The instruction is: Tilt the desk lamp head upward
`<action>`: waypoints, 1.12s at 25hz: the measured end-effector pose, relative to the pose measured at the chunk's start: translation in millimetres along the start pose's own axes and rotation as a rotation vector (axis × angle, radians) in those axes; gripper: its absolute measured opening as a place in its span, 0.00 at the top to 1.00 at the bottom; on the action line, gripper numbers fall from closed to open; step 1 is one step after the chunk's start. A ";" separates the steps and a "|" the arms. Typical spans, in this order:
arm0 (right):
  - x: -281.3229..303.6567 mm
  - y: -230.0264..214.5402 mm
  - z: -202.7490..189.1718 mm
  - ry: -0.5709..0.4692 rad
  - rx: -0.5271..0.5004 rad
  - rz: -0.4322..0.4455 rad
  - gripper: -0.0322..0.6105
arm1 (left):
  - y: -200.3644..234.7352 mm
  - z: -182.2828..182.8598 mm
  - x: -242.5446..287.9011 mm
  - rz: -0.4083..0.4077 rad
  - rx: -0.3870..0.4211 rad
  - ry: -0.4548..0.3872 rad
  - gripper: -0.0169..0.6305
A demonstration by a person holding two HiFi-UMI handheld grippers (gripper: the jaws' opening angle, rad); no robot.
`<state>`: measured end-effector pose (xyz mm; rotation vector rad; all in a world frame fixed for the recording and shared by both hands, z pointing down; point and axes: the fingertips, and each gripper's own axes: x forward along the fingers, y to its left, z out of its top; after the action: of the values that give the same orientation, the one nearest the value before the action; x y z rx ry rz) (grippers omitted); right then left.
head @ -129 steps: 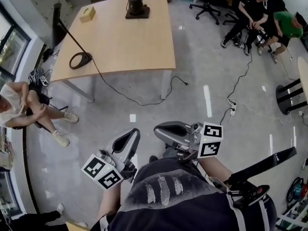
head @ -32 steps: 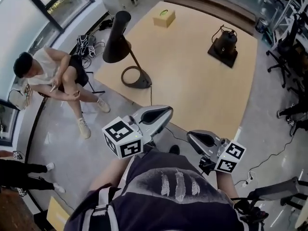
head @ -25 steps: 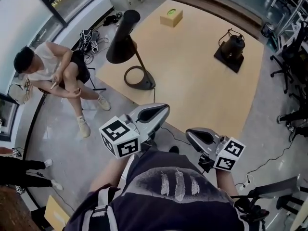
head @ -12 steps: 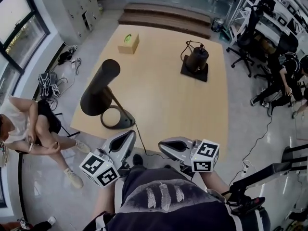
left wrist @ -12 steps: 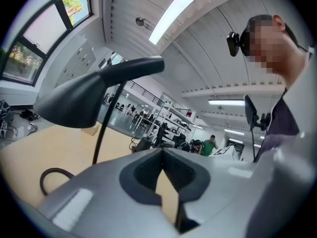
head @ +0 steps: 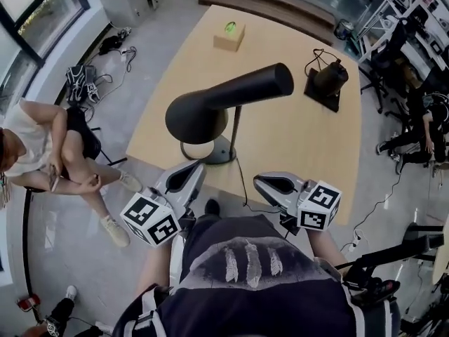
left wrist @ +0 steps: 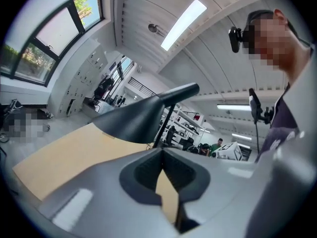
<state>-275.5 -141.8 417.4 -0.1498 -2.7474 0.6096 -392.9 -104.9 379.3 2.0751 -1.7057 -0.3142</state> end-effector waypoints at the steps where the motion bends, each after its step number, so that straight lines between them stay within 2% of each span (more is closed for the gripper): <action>1: 6.9 0.0 1.4 0.007 -0.001 -0.002 0.95 | 7.3 1.8 -5.9 0.011 -0.007 -0.004 0.97; 5: 33.0 -1.4 9.4 0.017 -0.017 -0.009 0.95 | 41.0 9.6 -27.9 0.062 -0.029 -0.017 0.97; 9: 40.8 -21.5 26.1 -0.009 -0.039 -0.067 0.95 | 72.5 23.2 -22.8 0.082 -0.044 -0.035 0.97; 13: 54.9 -34.9 23.9 -0.007 -0.037 -0.037 0.95 | 99.3 24.7 -41.8 0.181 -0.069 -0.078 0.97; 16: 52.3 -43.0 34.5 -0.028 -0.050 -0.085 0.95 | 110.3 36.3 -30.3 0.144 -0.094 -0.095 0.97; 18: 50.5 -40.6 35.8 -0.030 -0.058 -0.089 0.95 | 111.3 39.4 -30.6 0.114 -0.145 -0.123 0.97; 20: 48.8 -40.6 33.1 -0.033 -0.073 -0.090 0.95 | 110.0 40.7 -26.9 0.013 -0.238 -0.179 0.96; 22: 44.9 -46.7 31.7 -0.041 -0.088 -0.096 0.95 | 105.1 46.3 -13.7 -0.125 -0.353 -0.245 0.70; 23: 41.4 -50.8 32.5 -0.044 -0.092 -0.101 0.95 | 101.9 49.8 -5.2 -0.175 -0.401 -0.270 0.60; 24: 36.9 -54.5 34.8 -0.047 -0.093 -0.109 0.93 | 100.4 52.4 2.8 -0.198 -0.431 -0.282 0.56; 26: 30.4 -56.8 40.8 -0.049 -0.088 -0.129 0.89 | 104.8 52.7 11.0 -0.174 -0.447 -0.265 0.48; 28: 33.3 -53.6 42.8 -0.049 -0.073 -0.132 0.86 | 110.3 51.2 7.8 -0.137 -0.462 -0.239 0.45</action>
<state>-322.8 -201.4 413.2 0.0302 -2.8008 0.4835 -509.9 -138.2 386.2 1.8607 -1.4404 -0.9379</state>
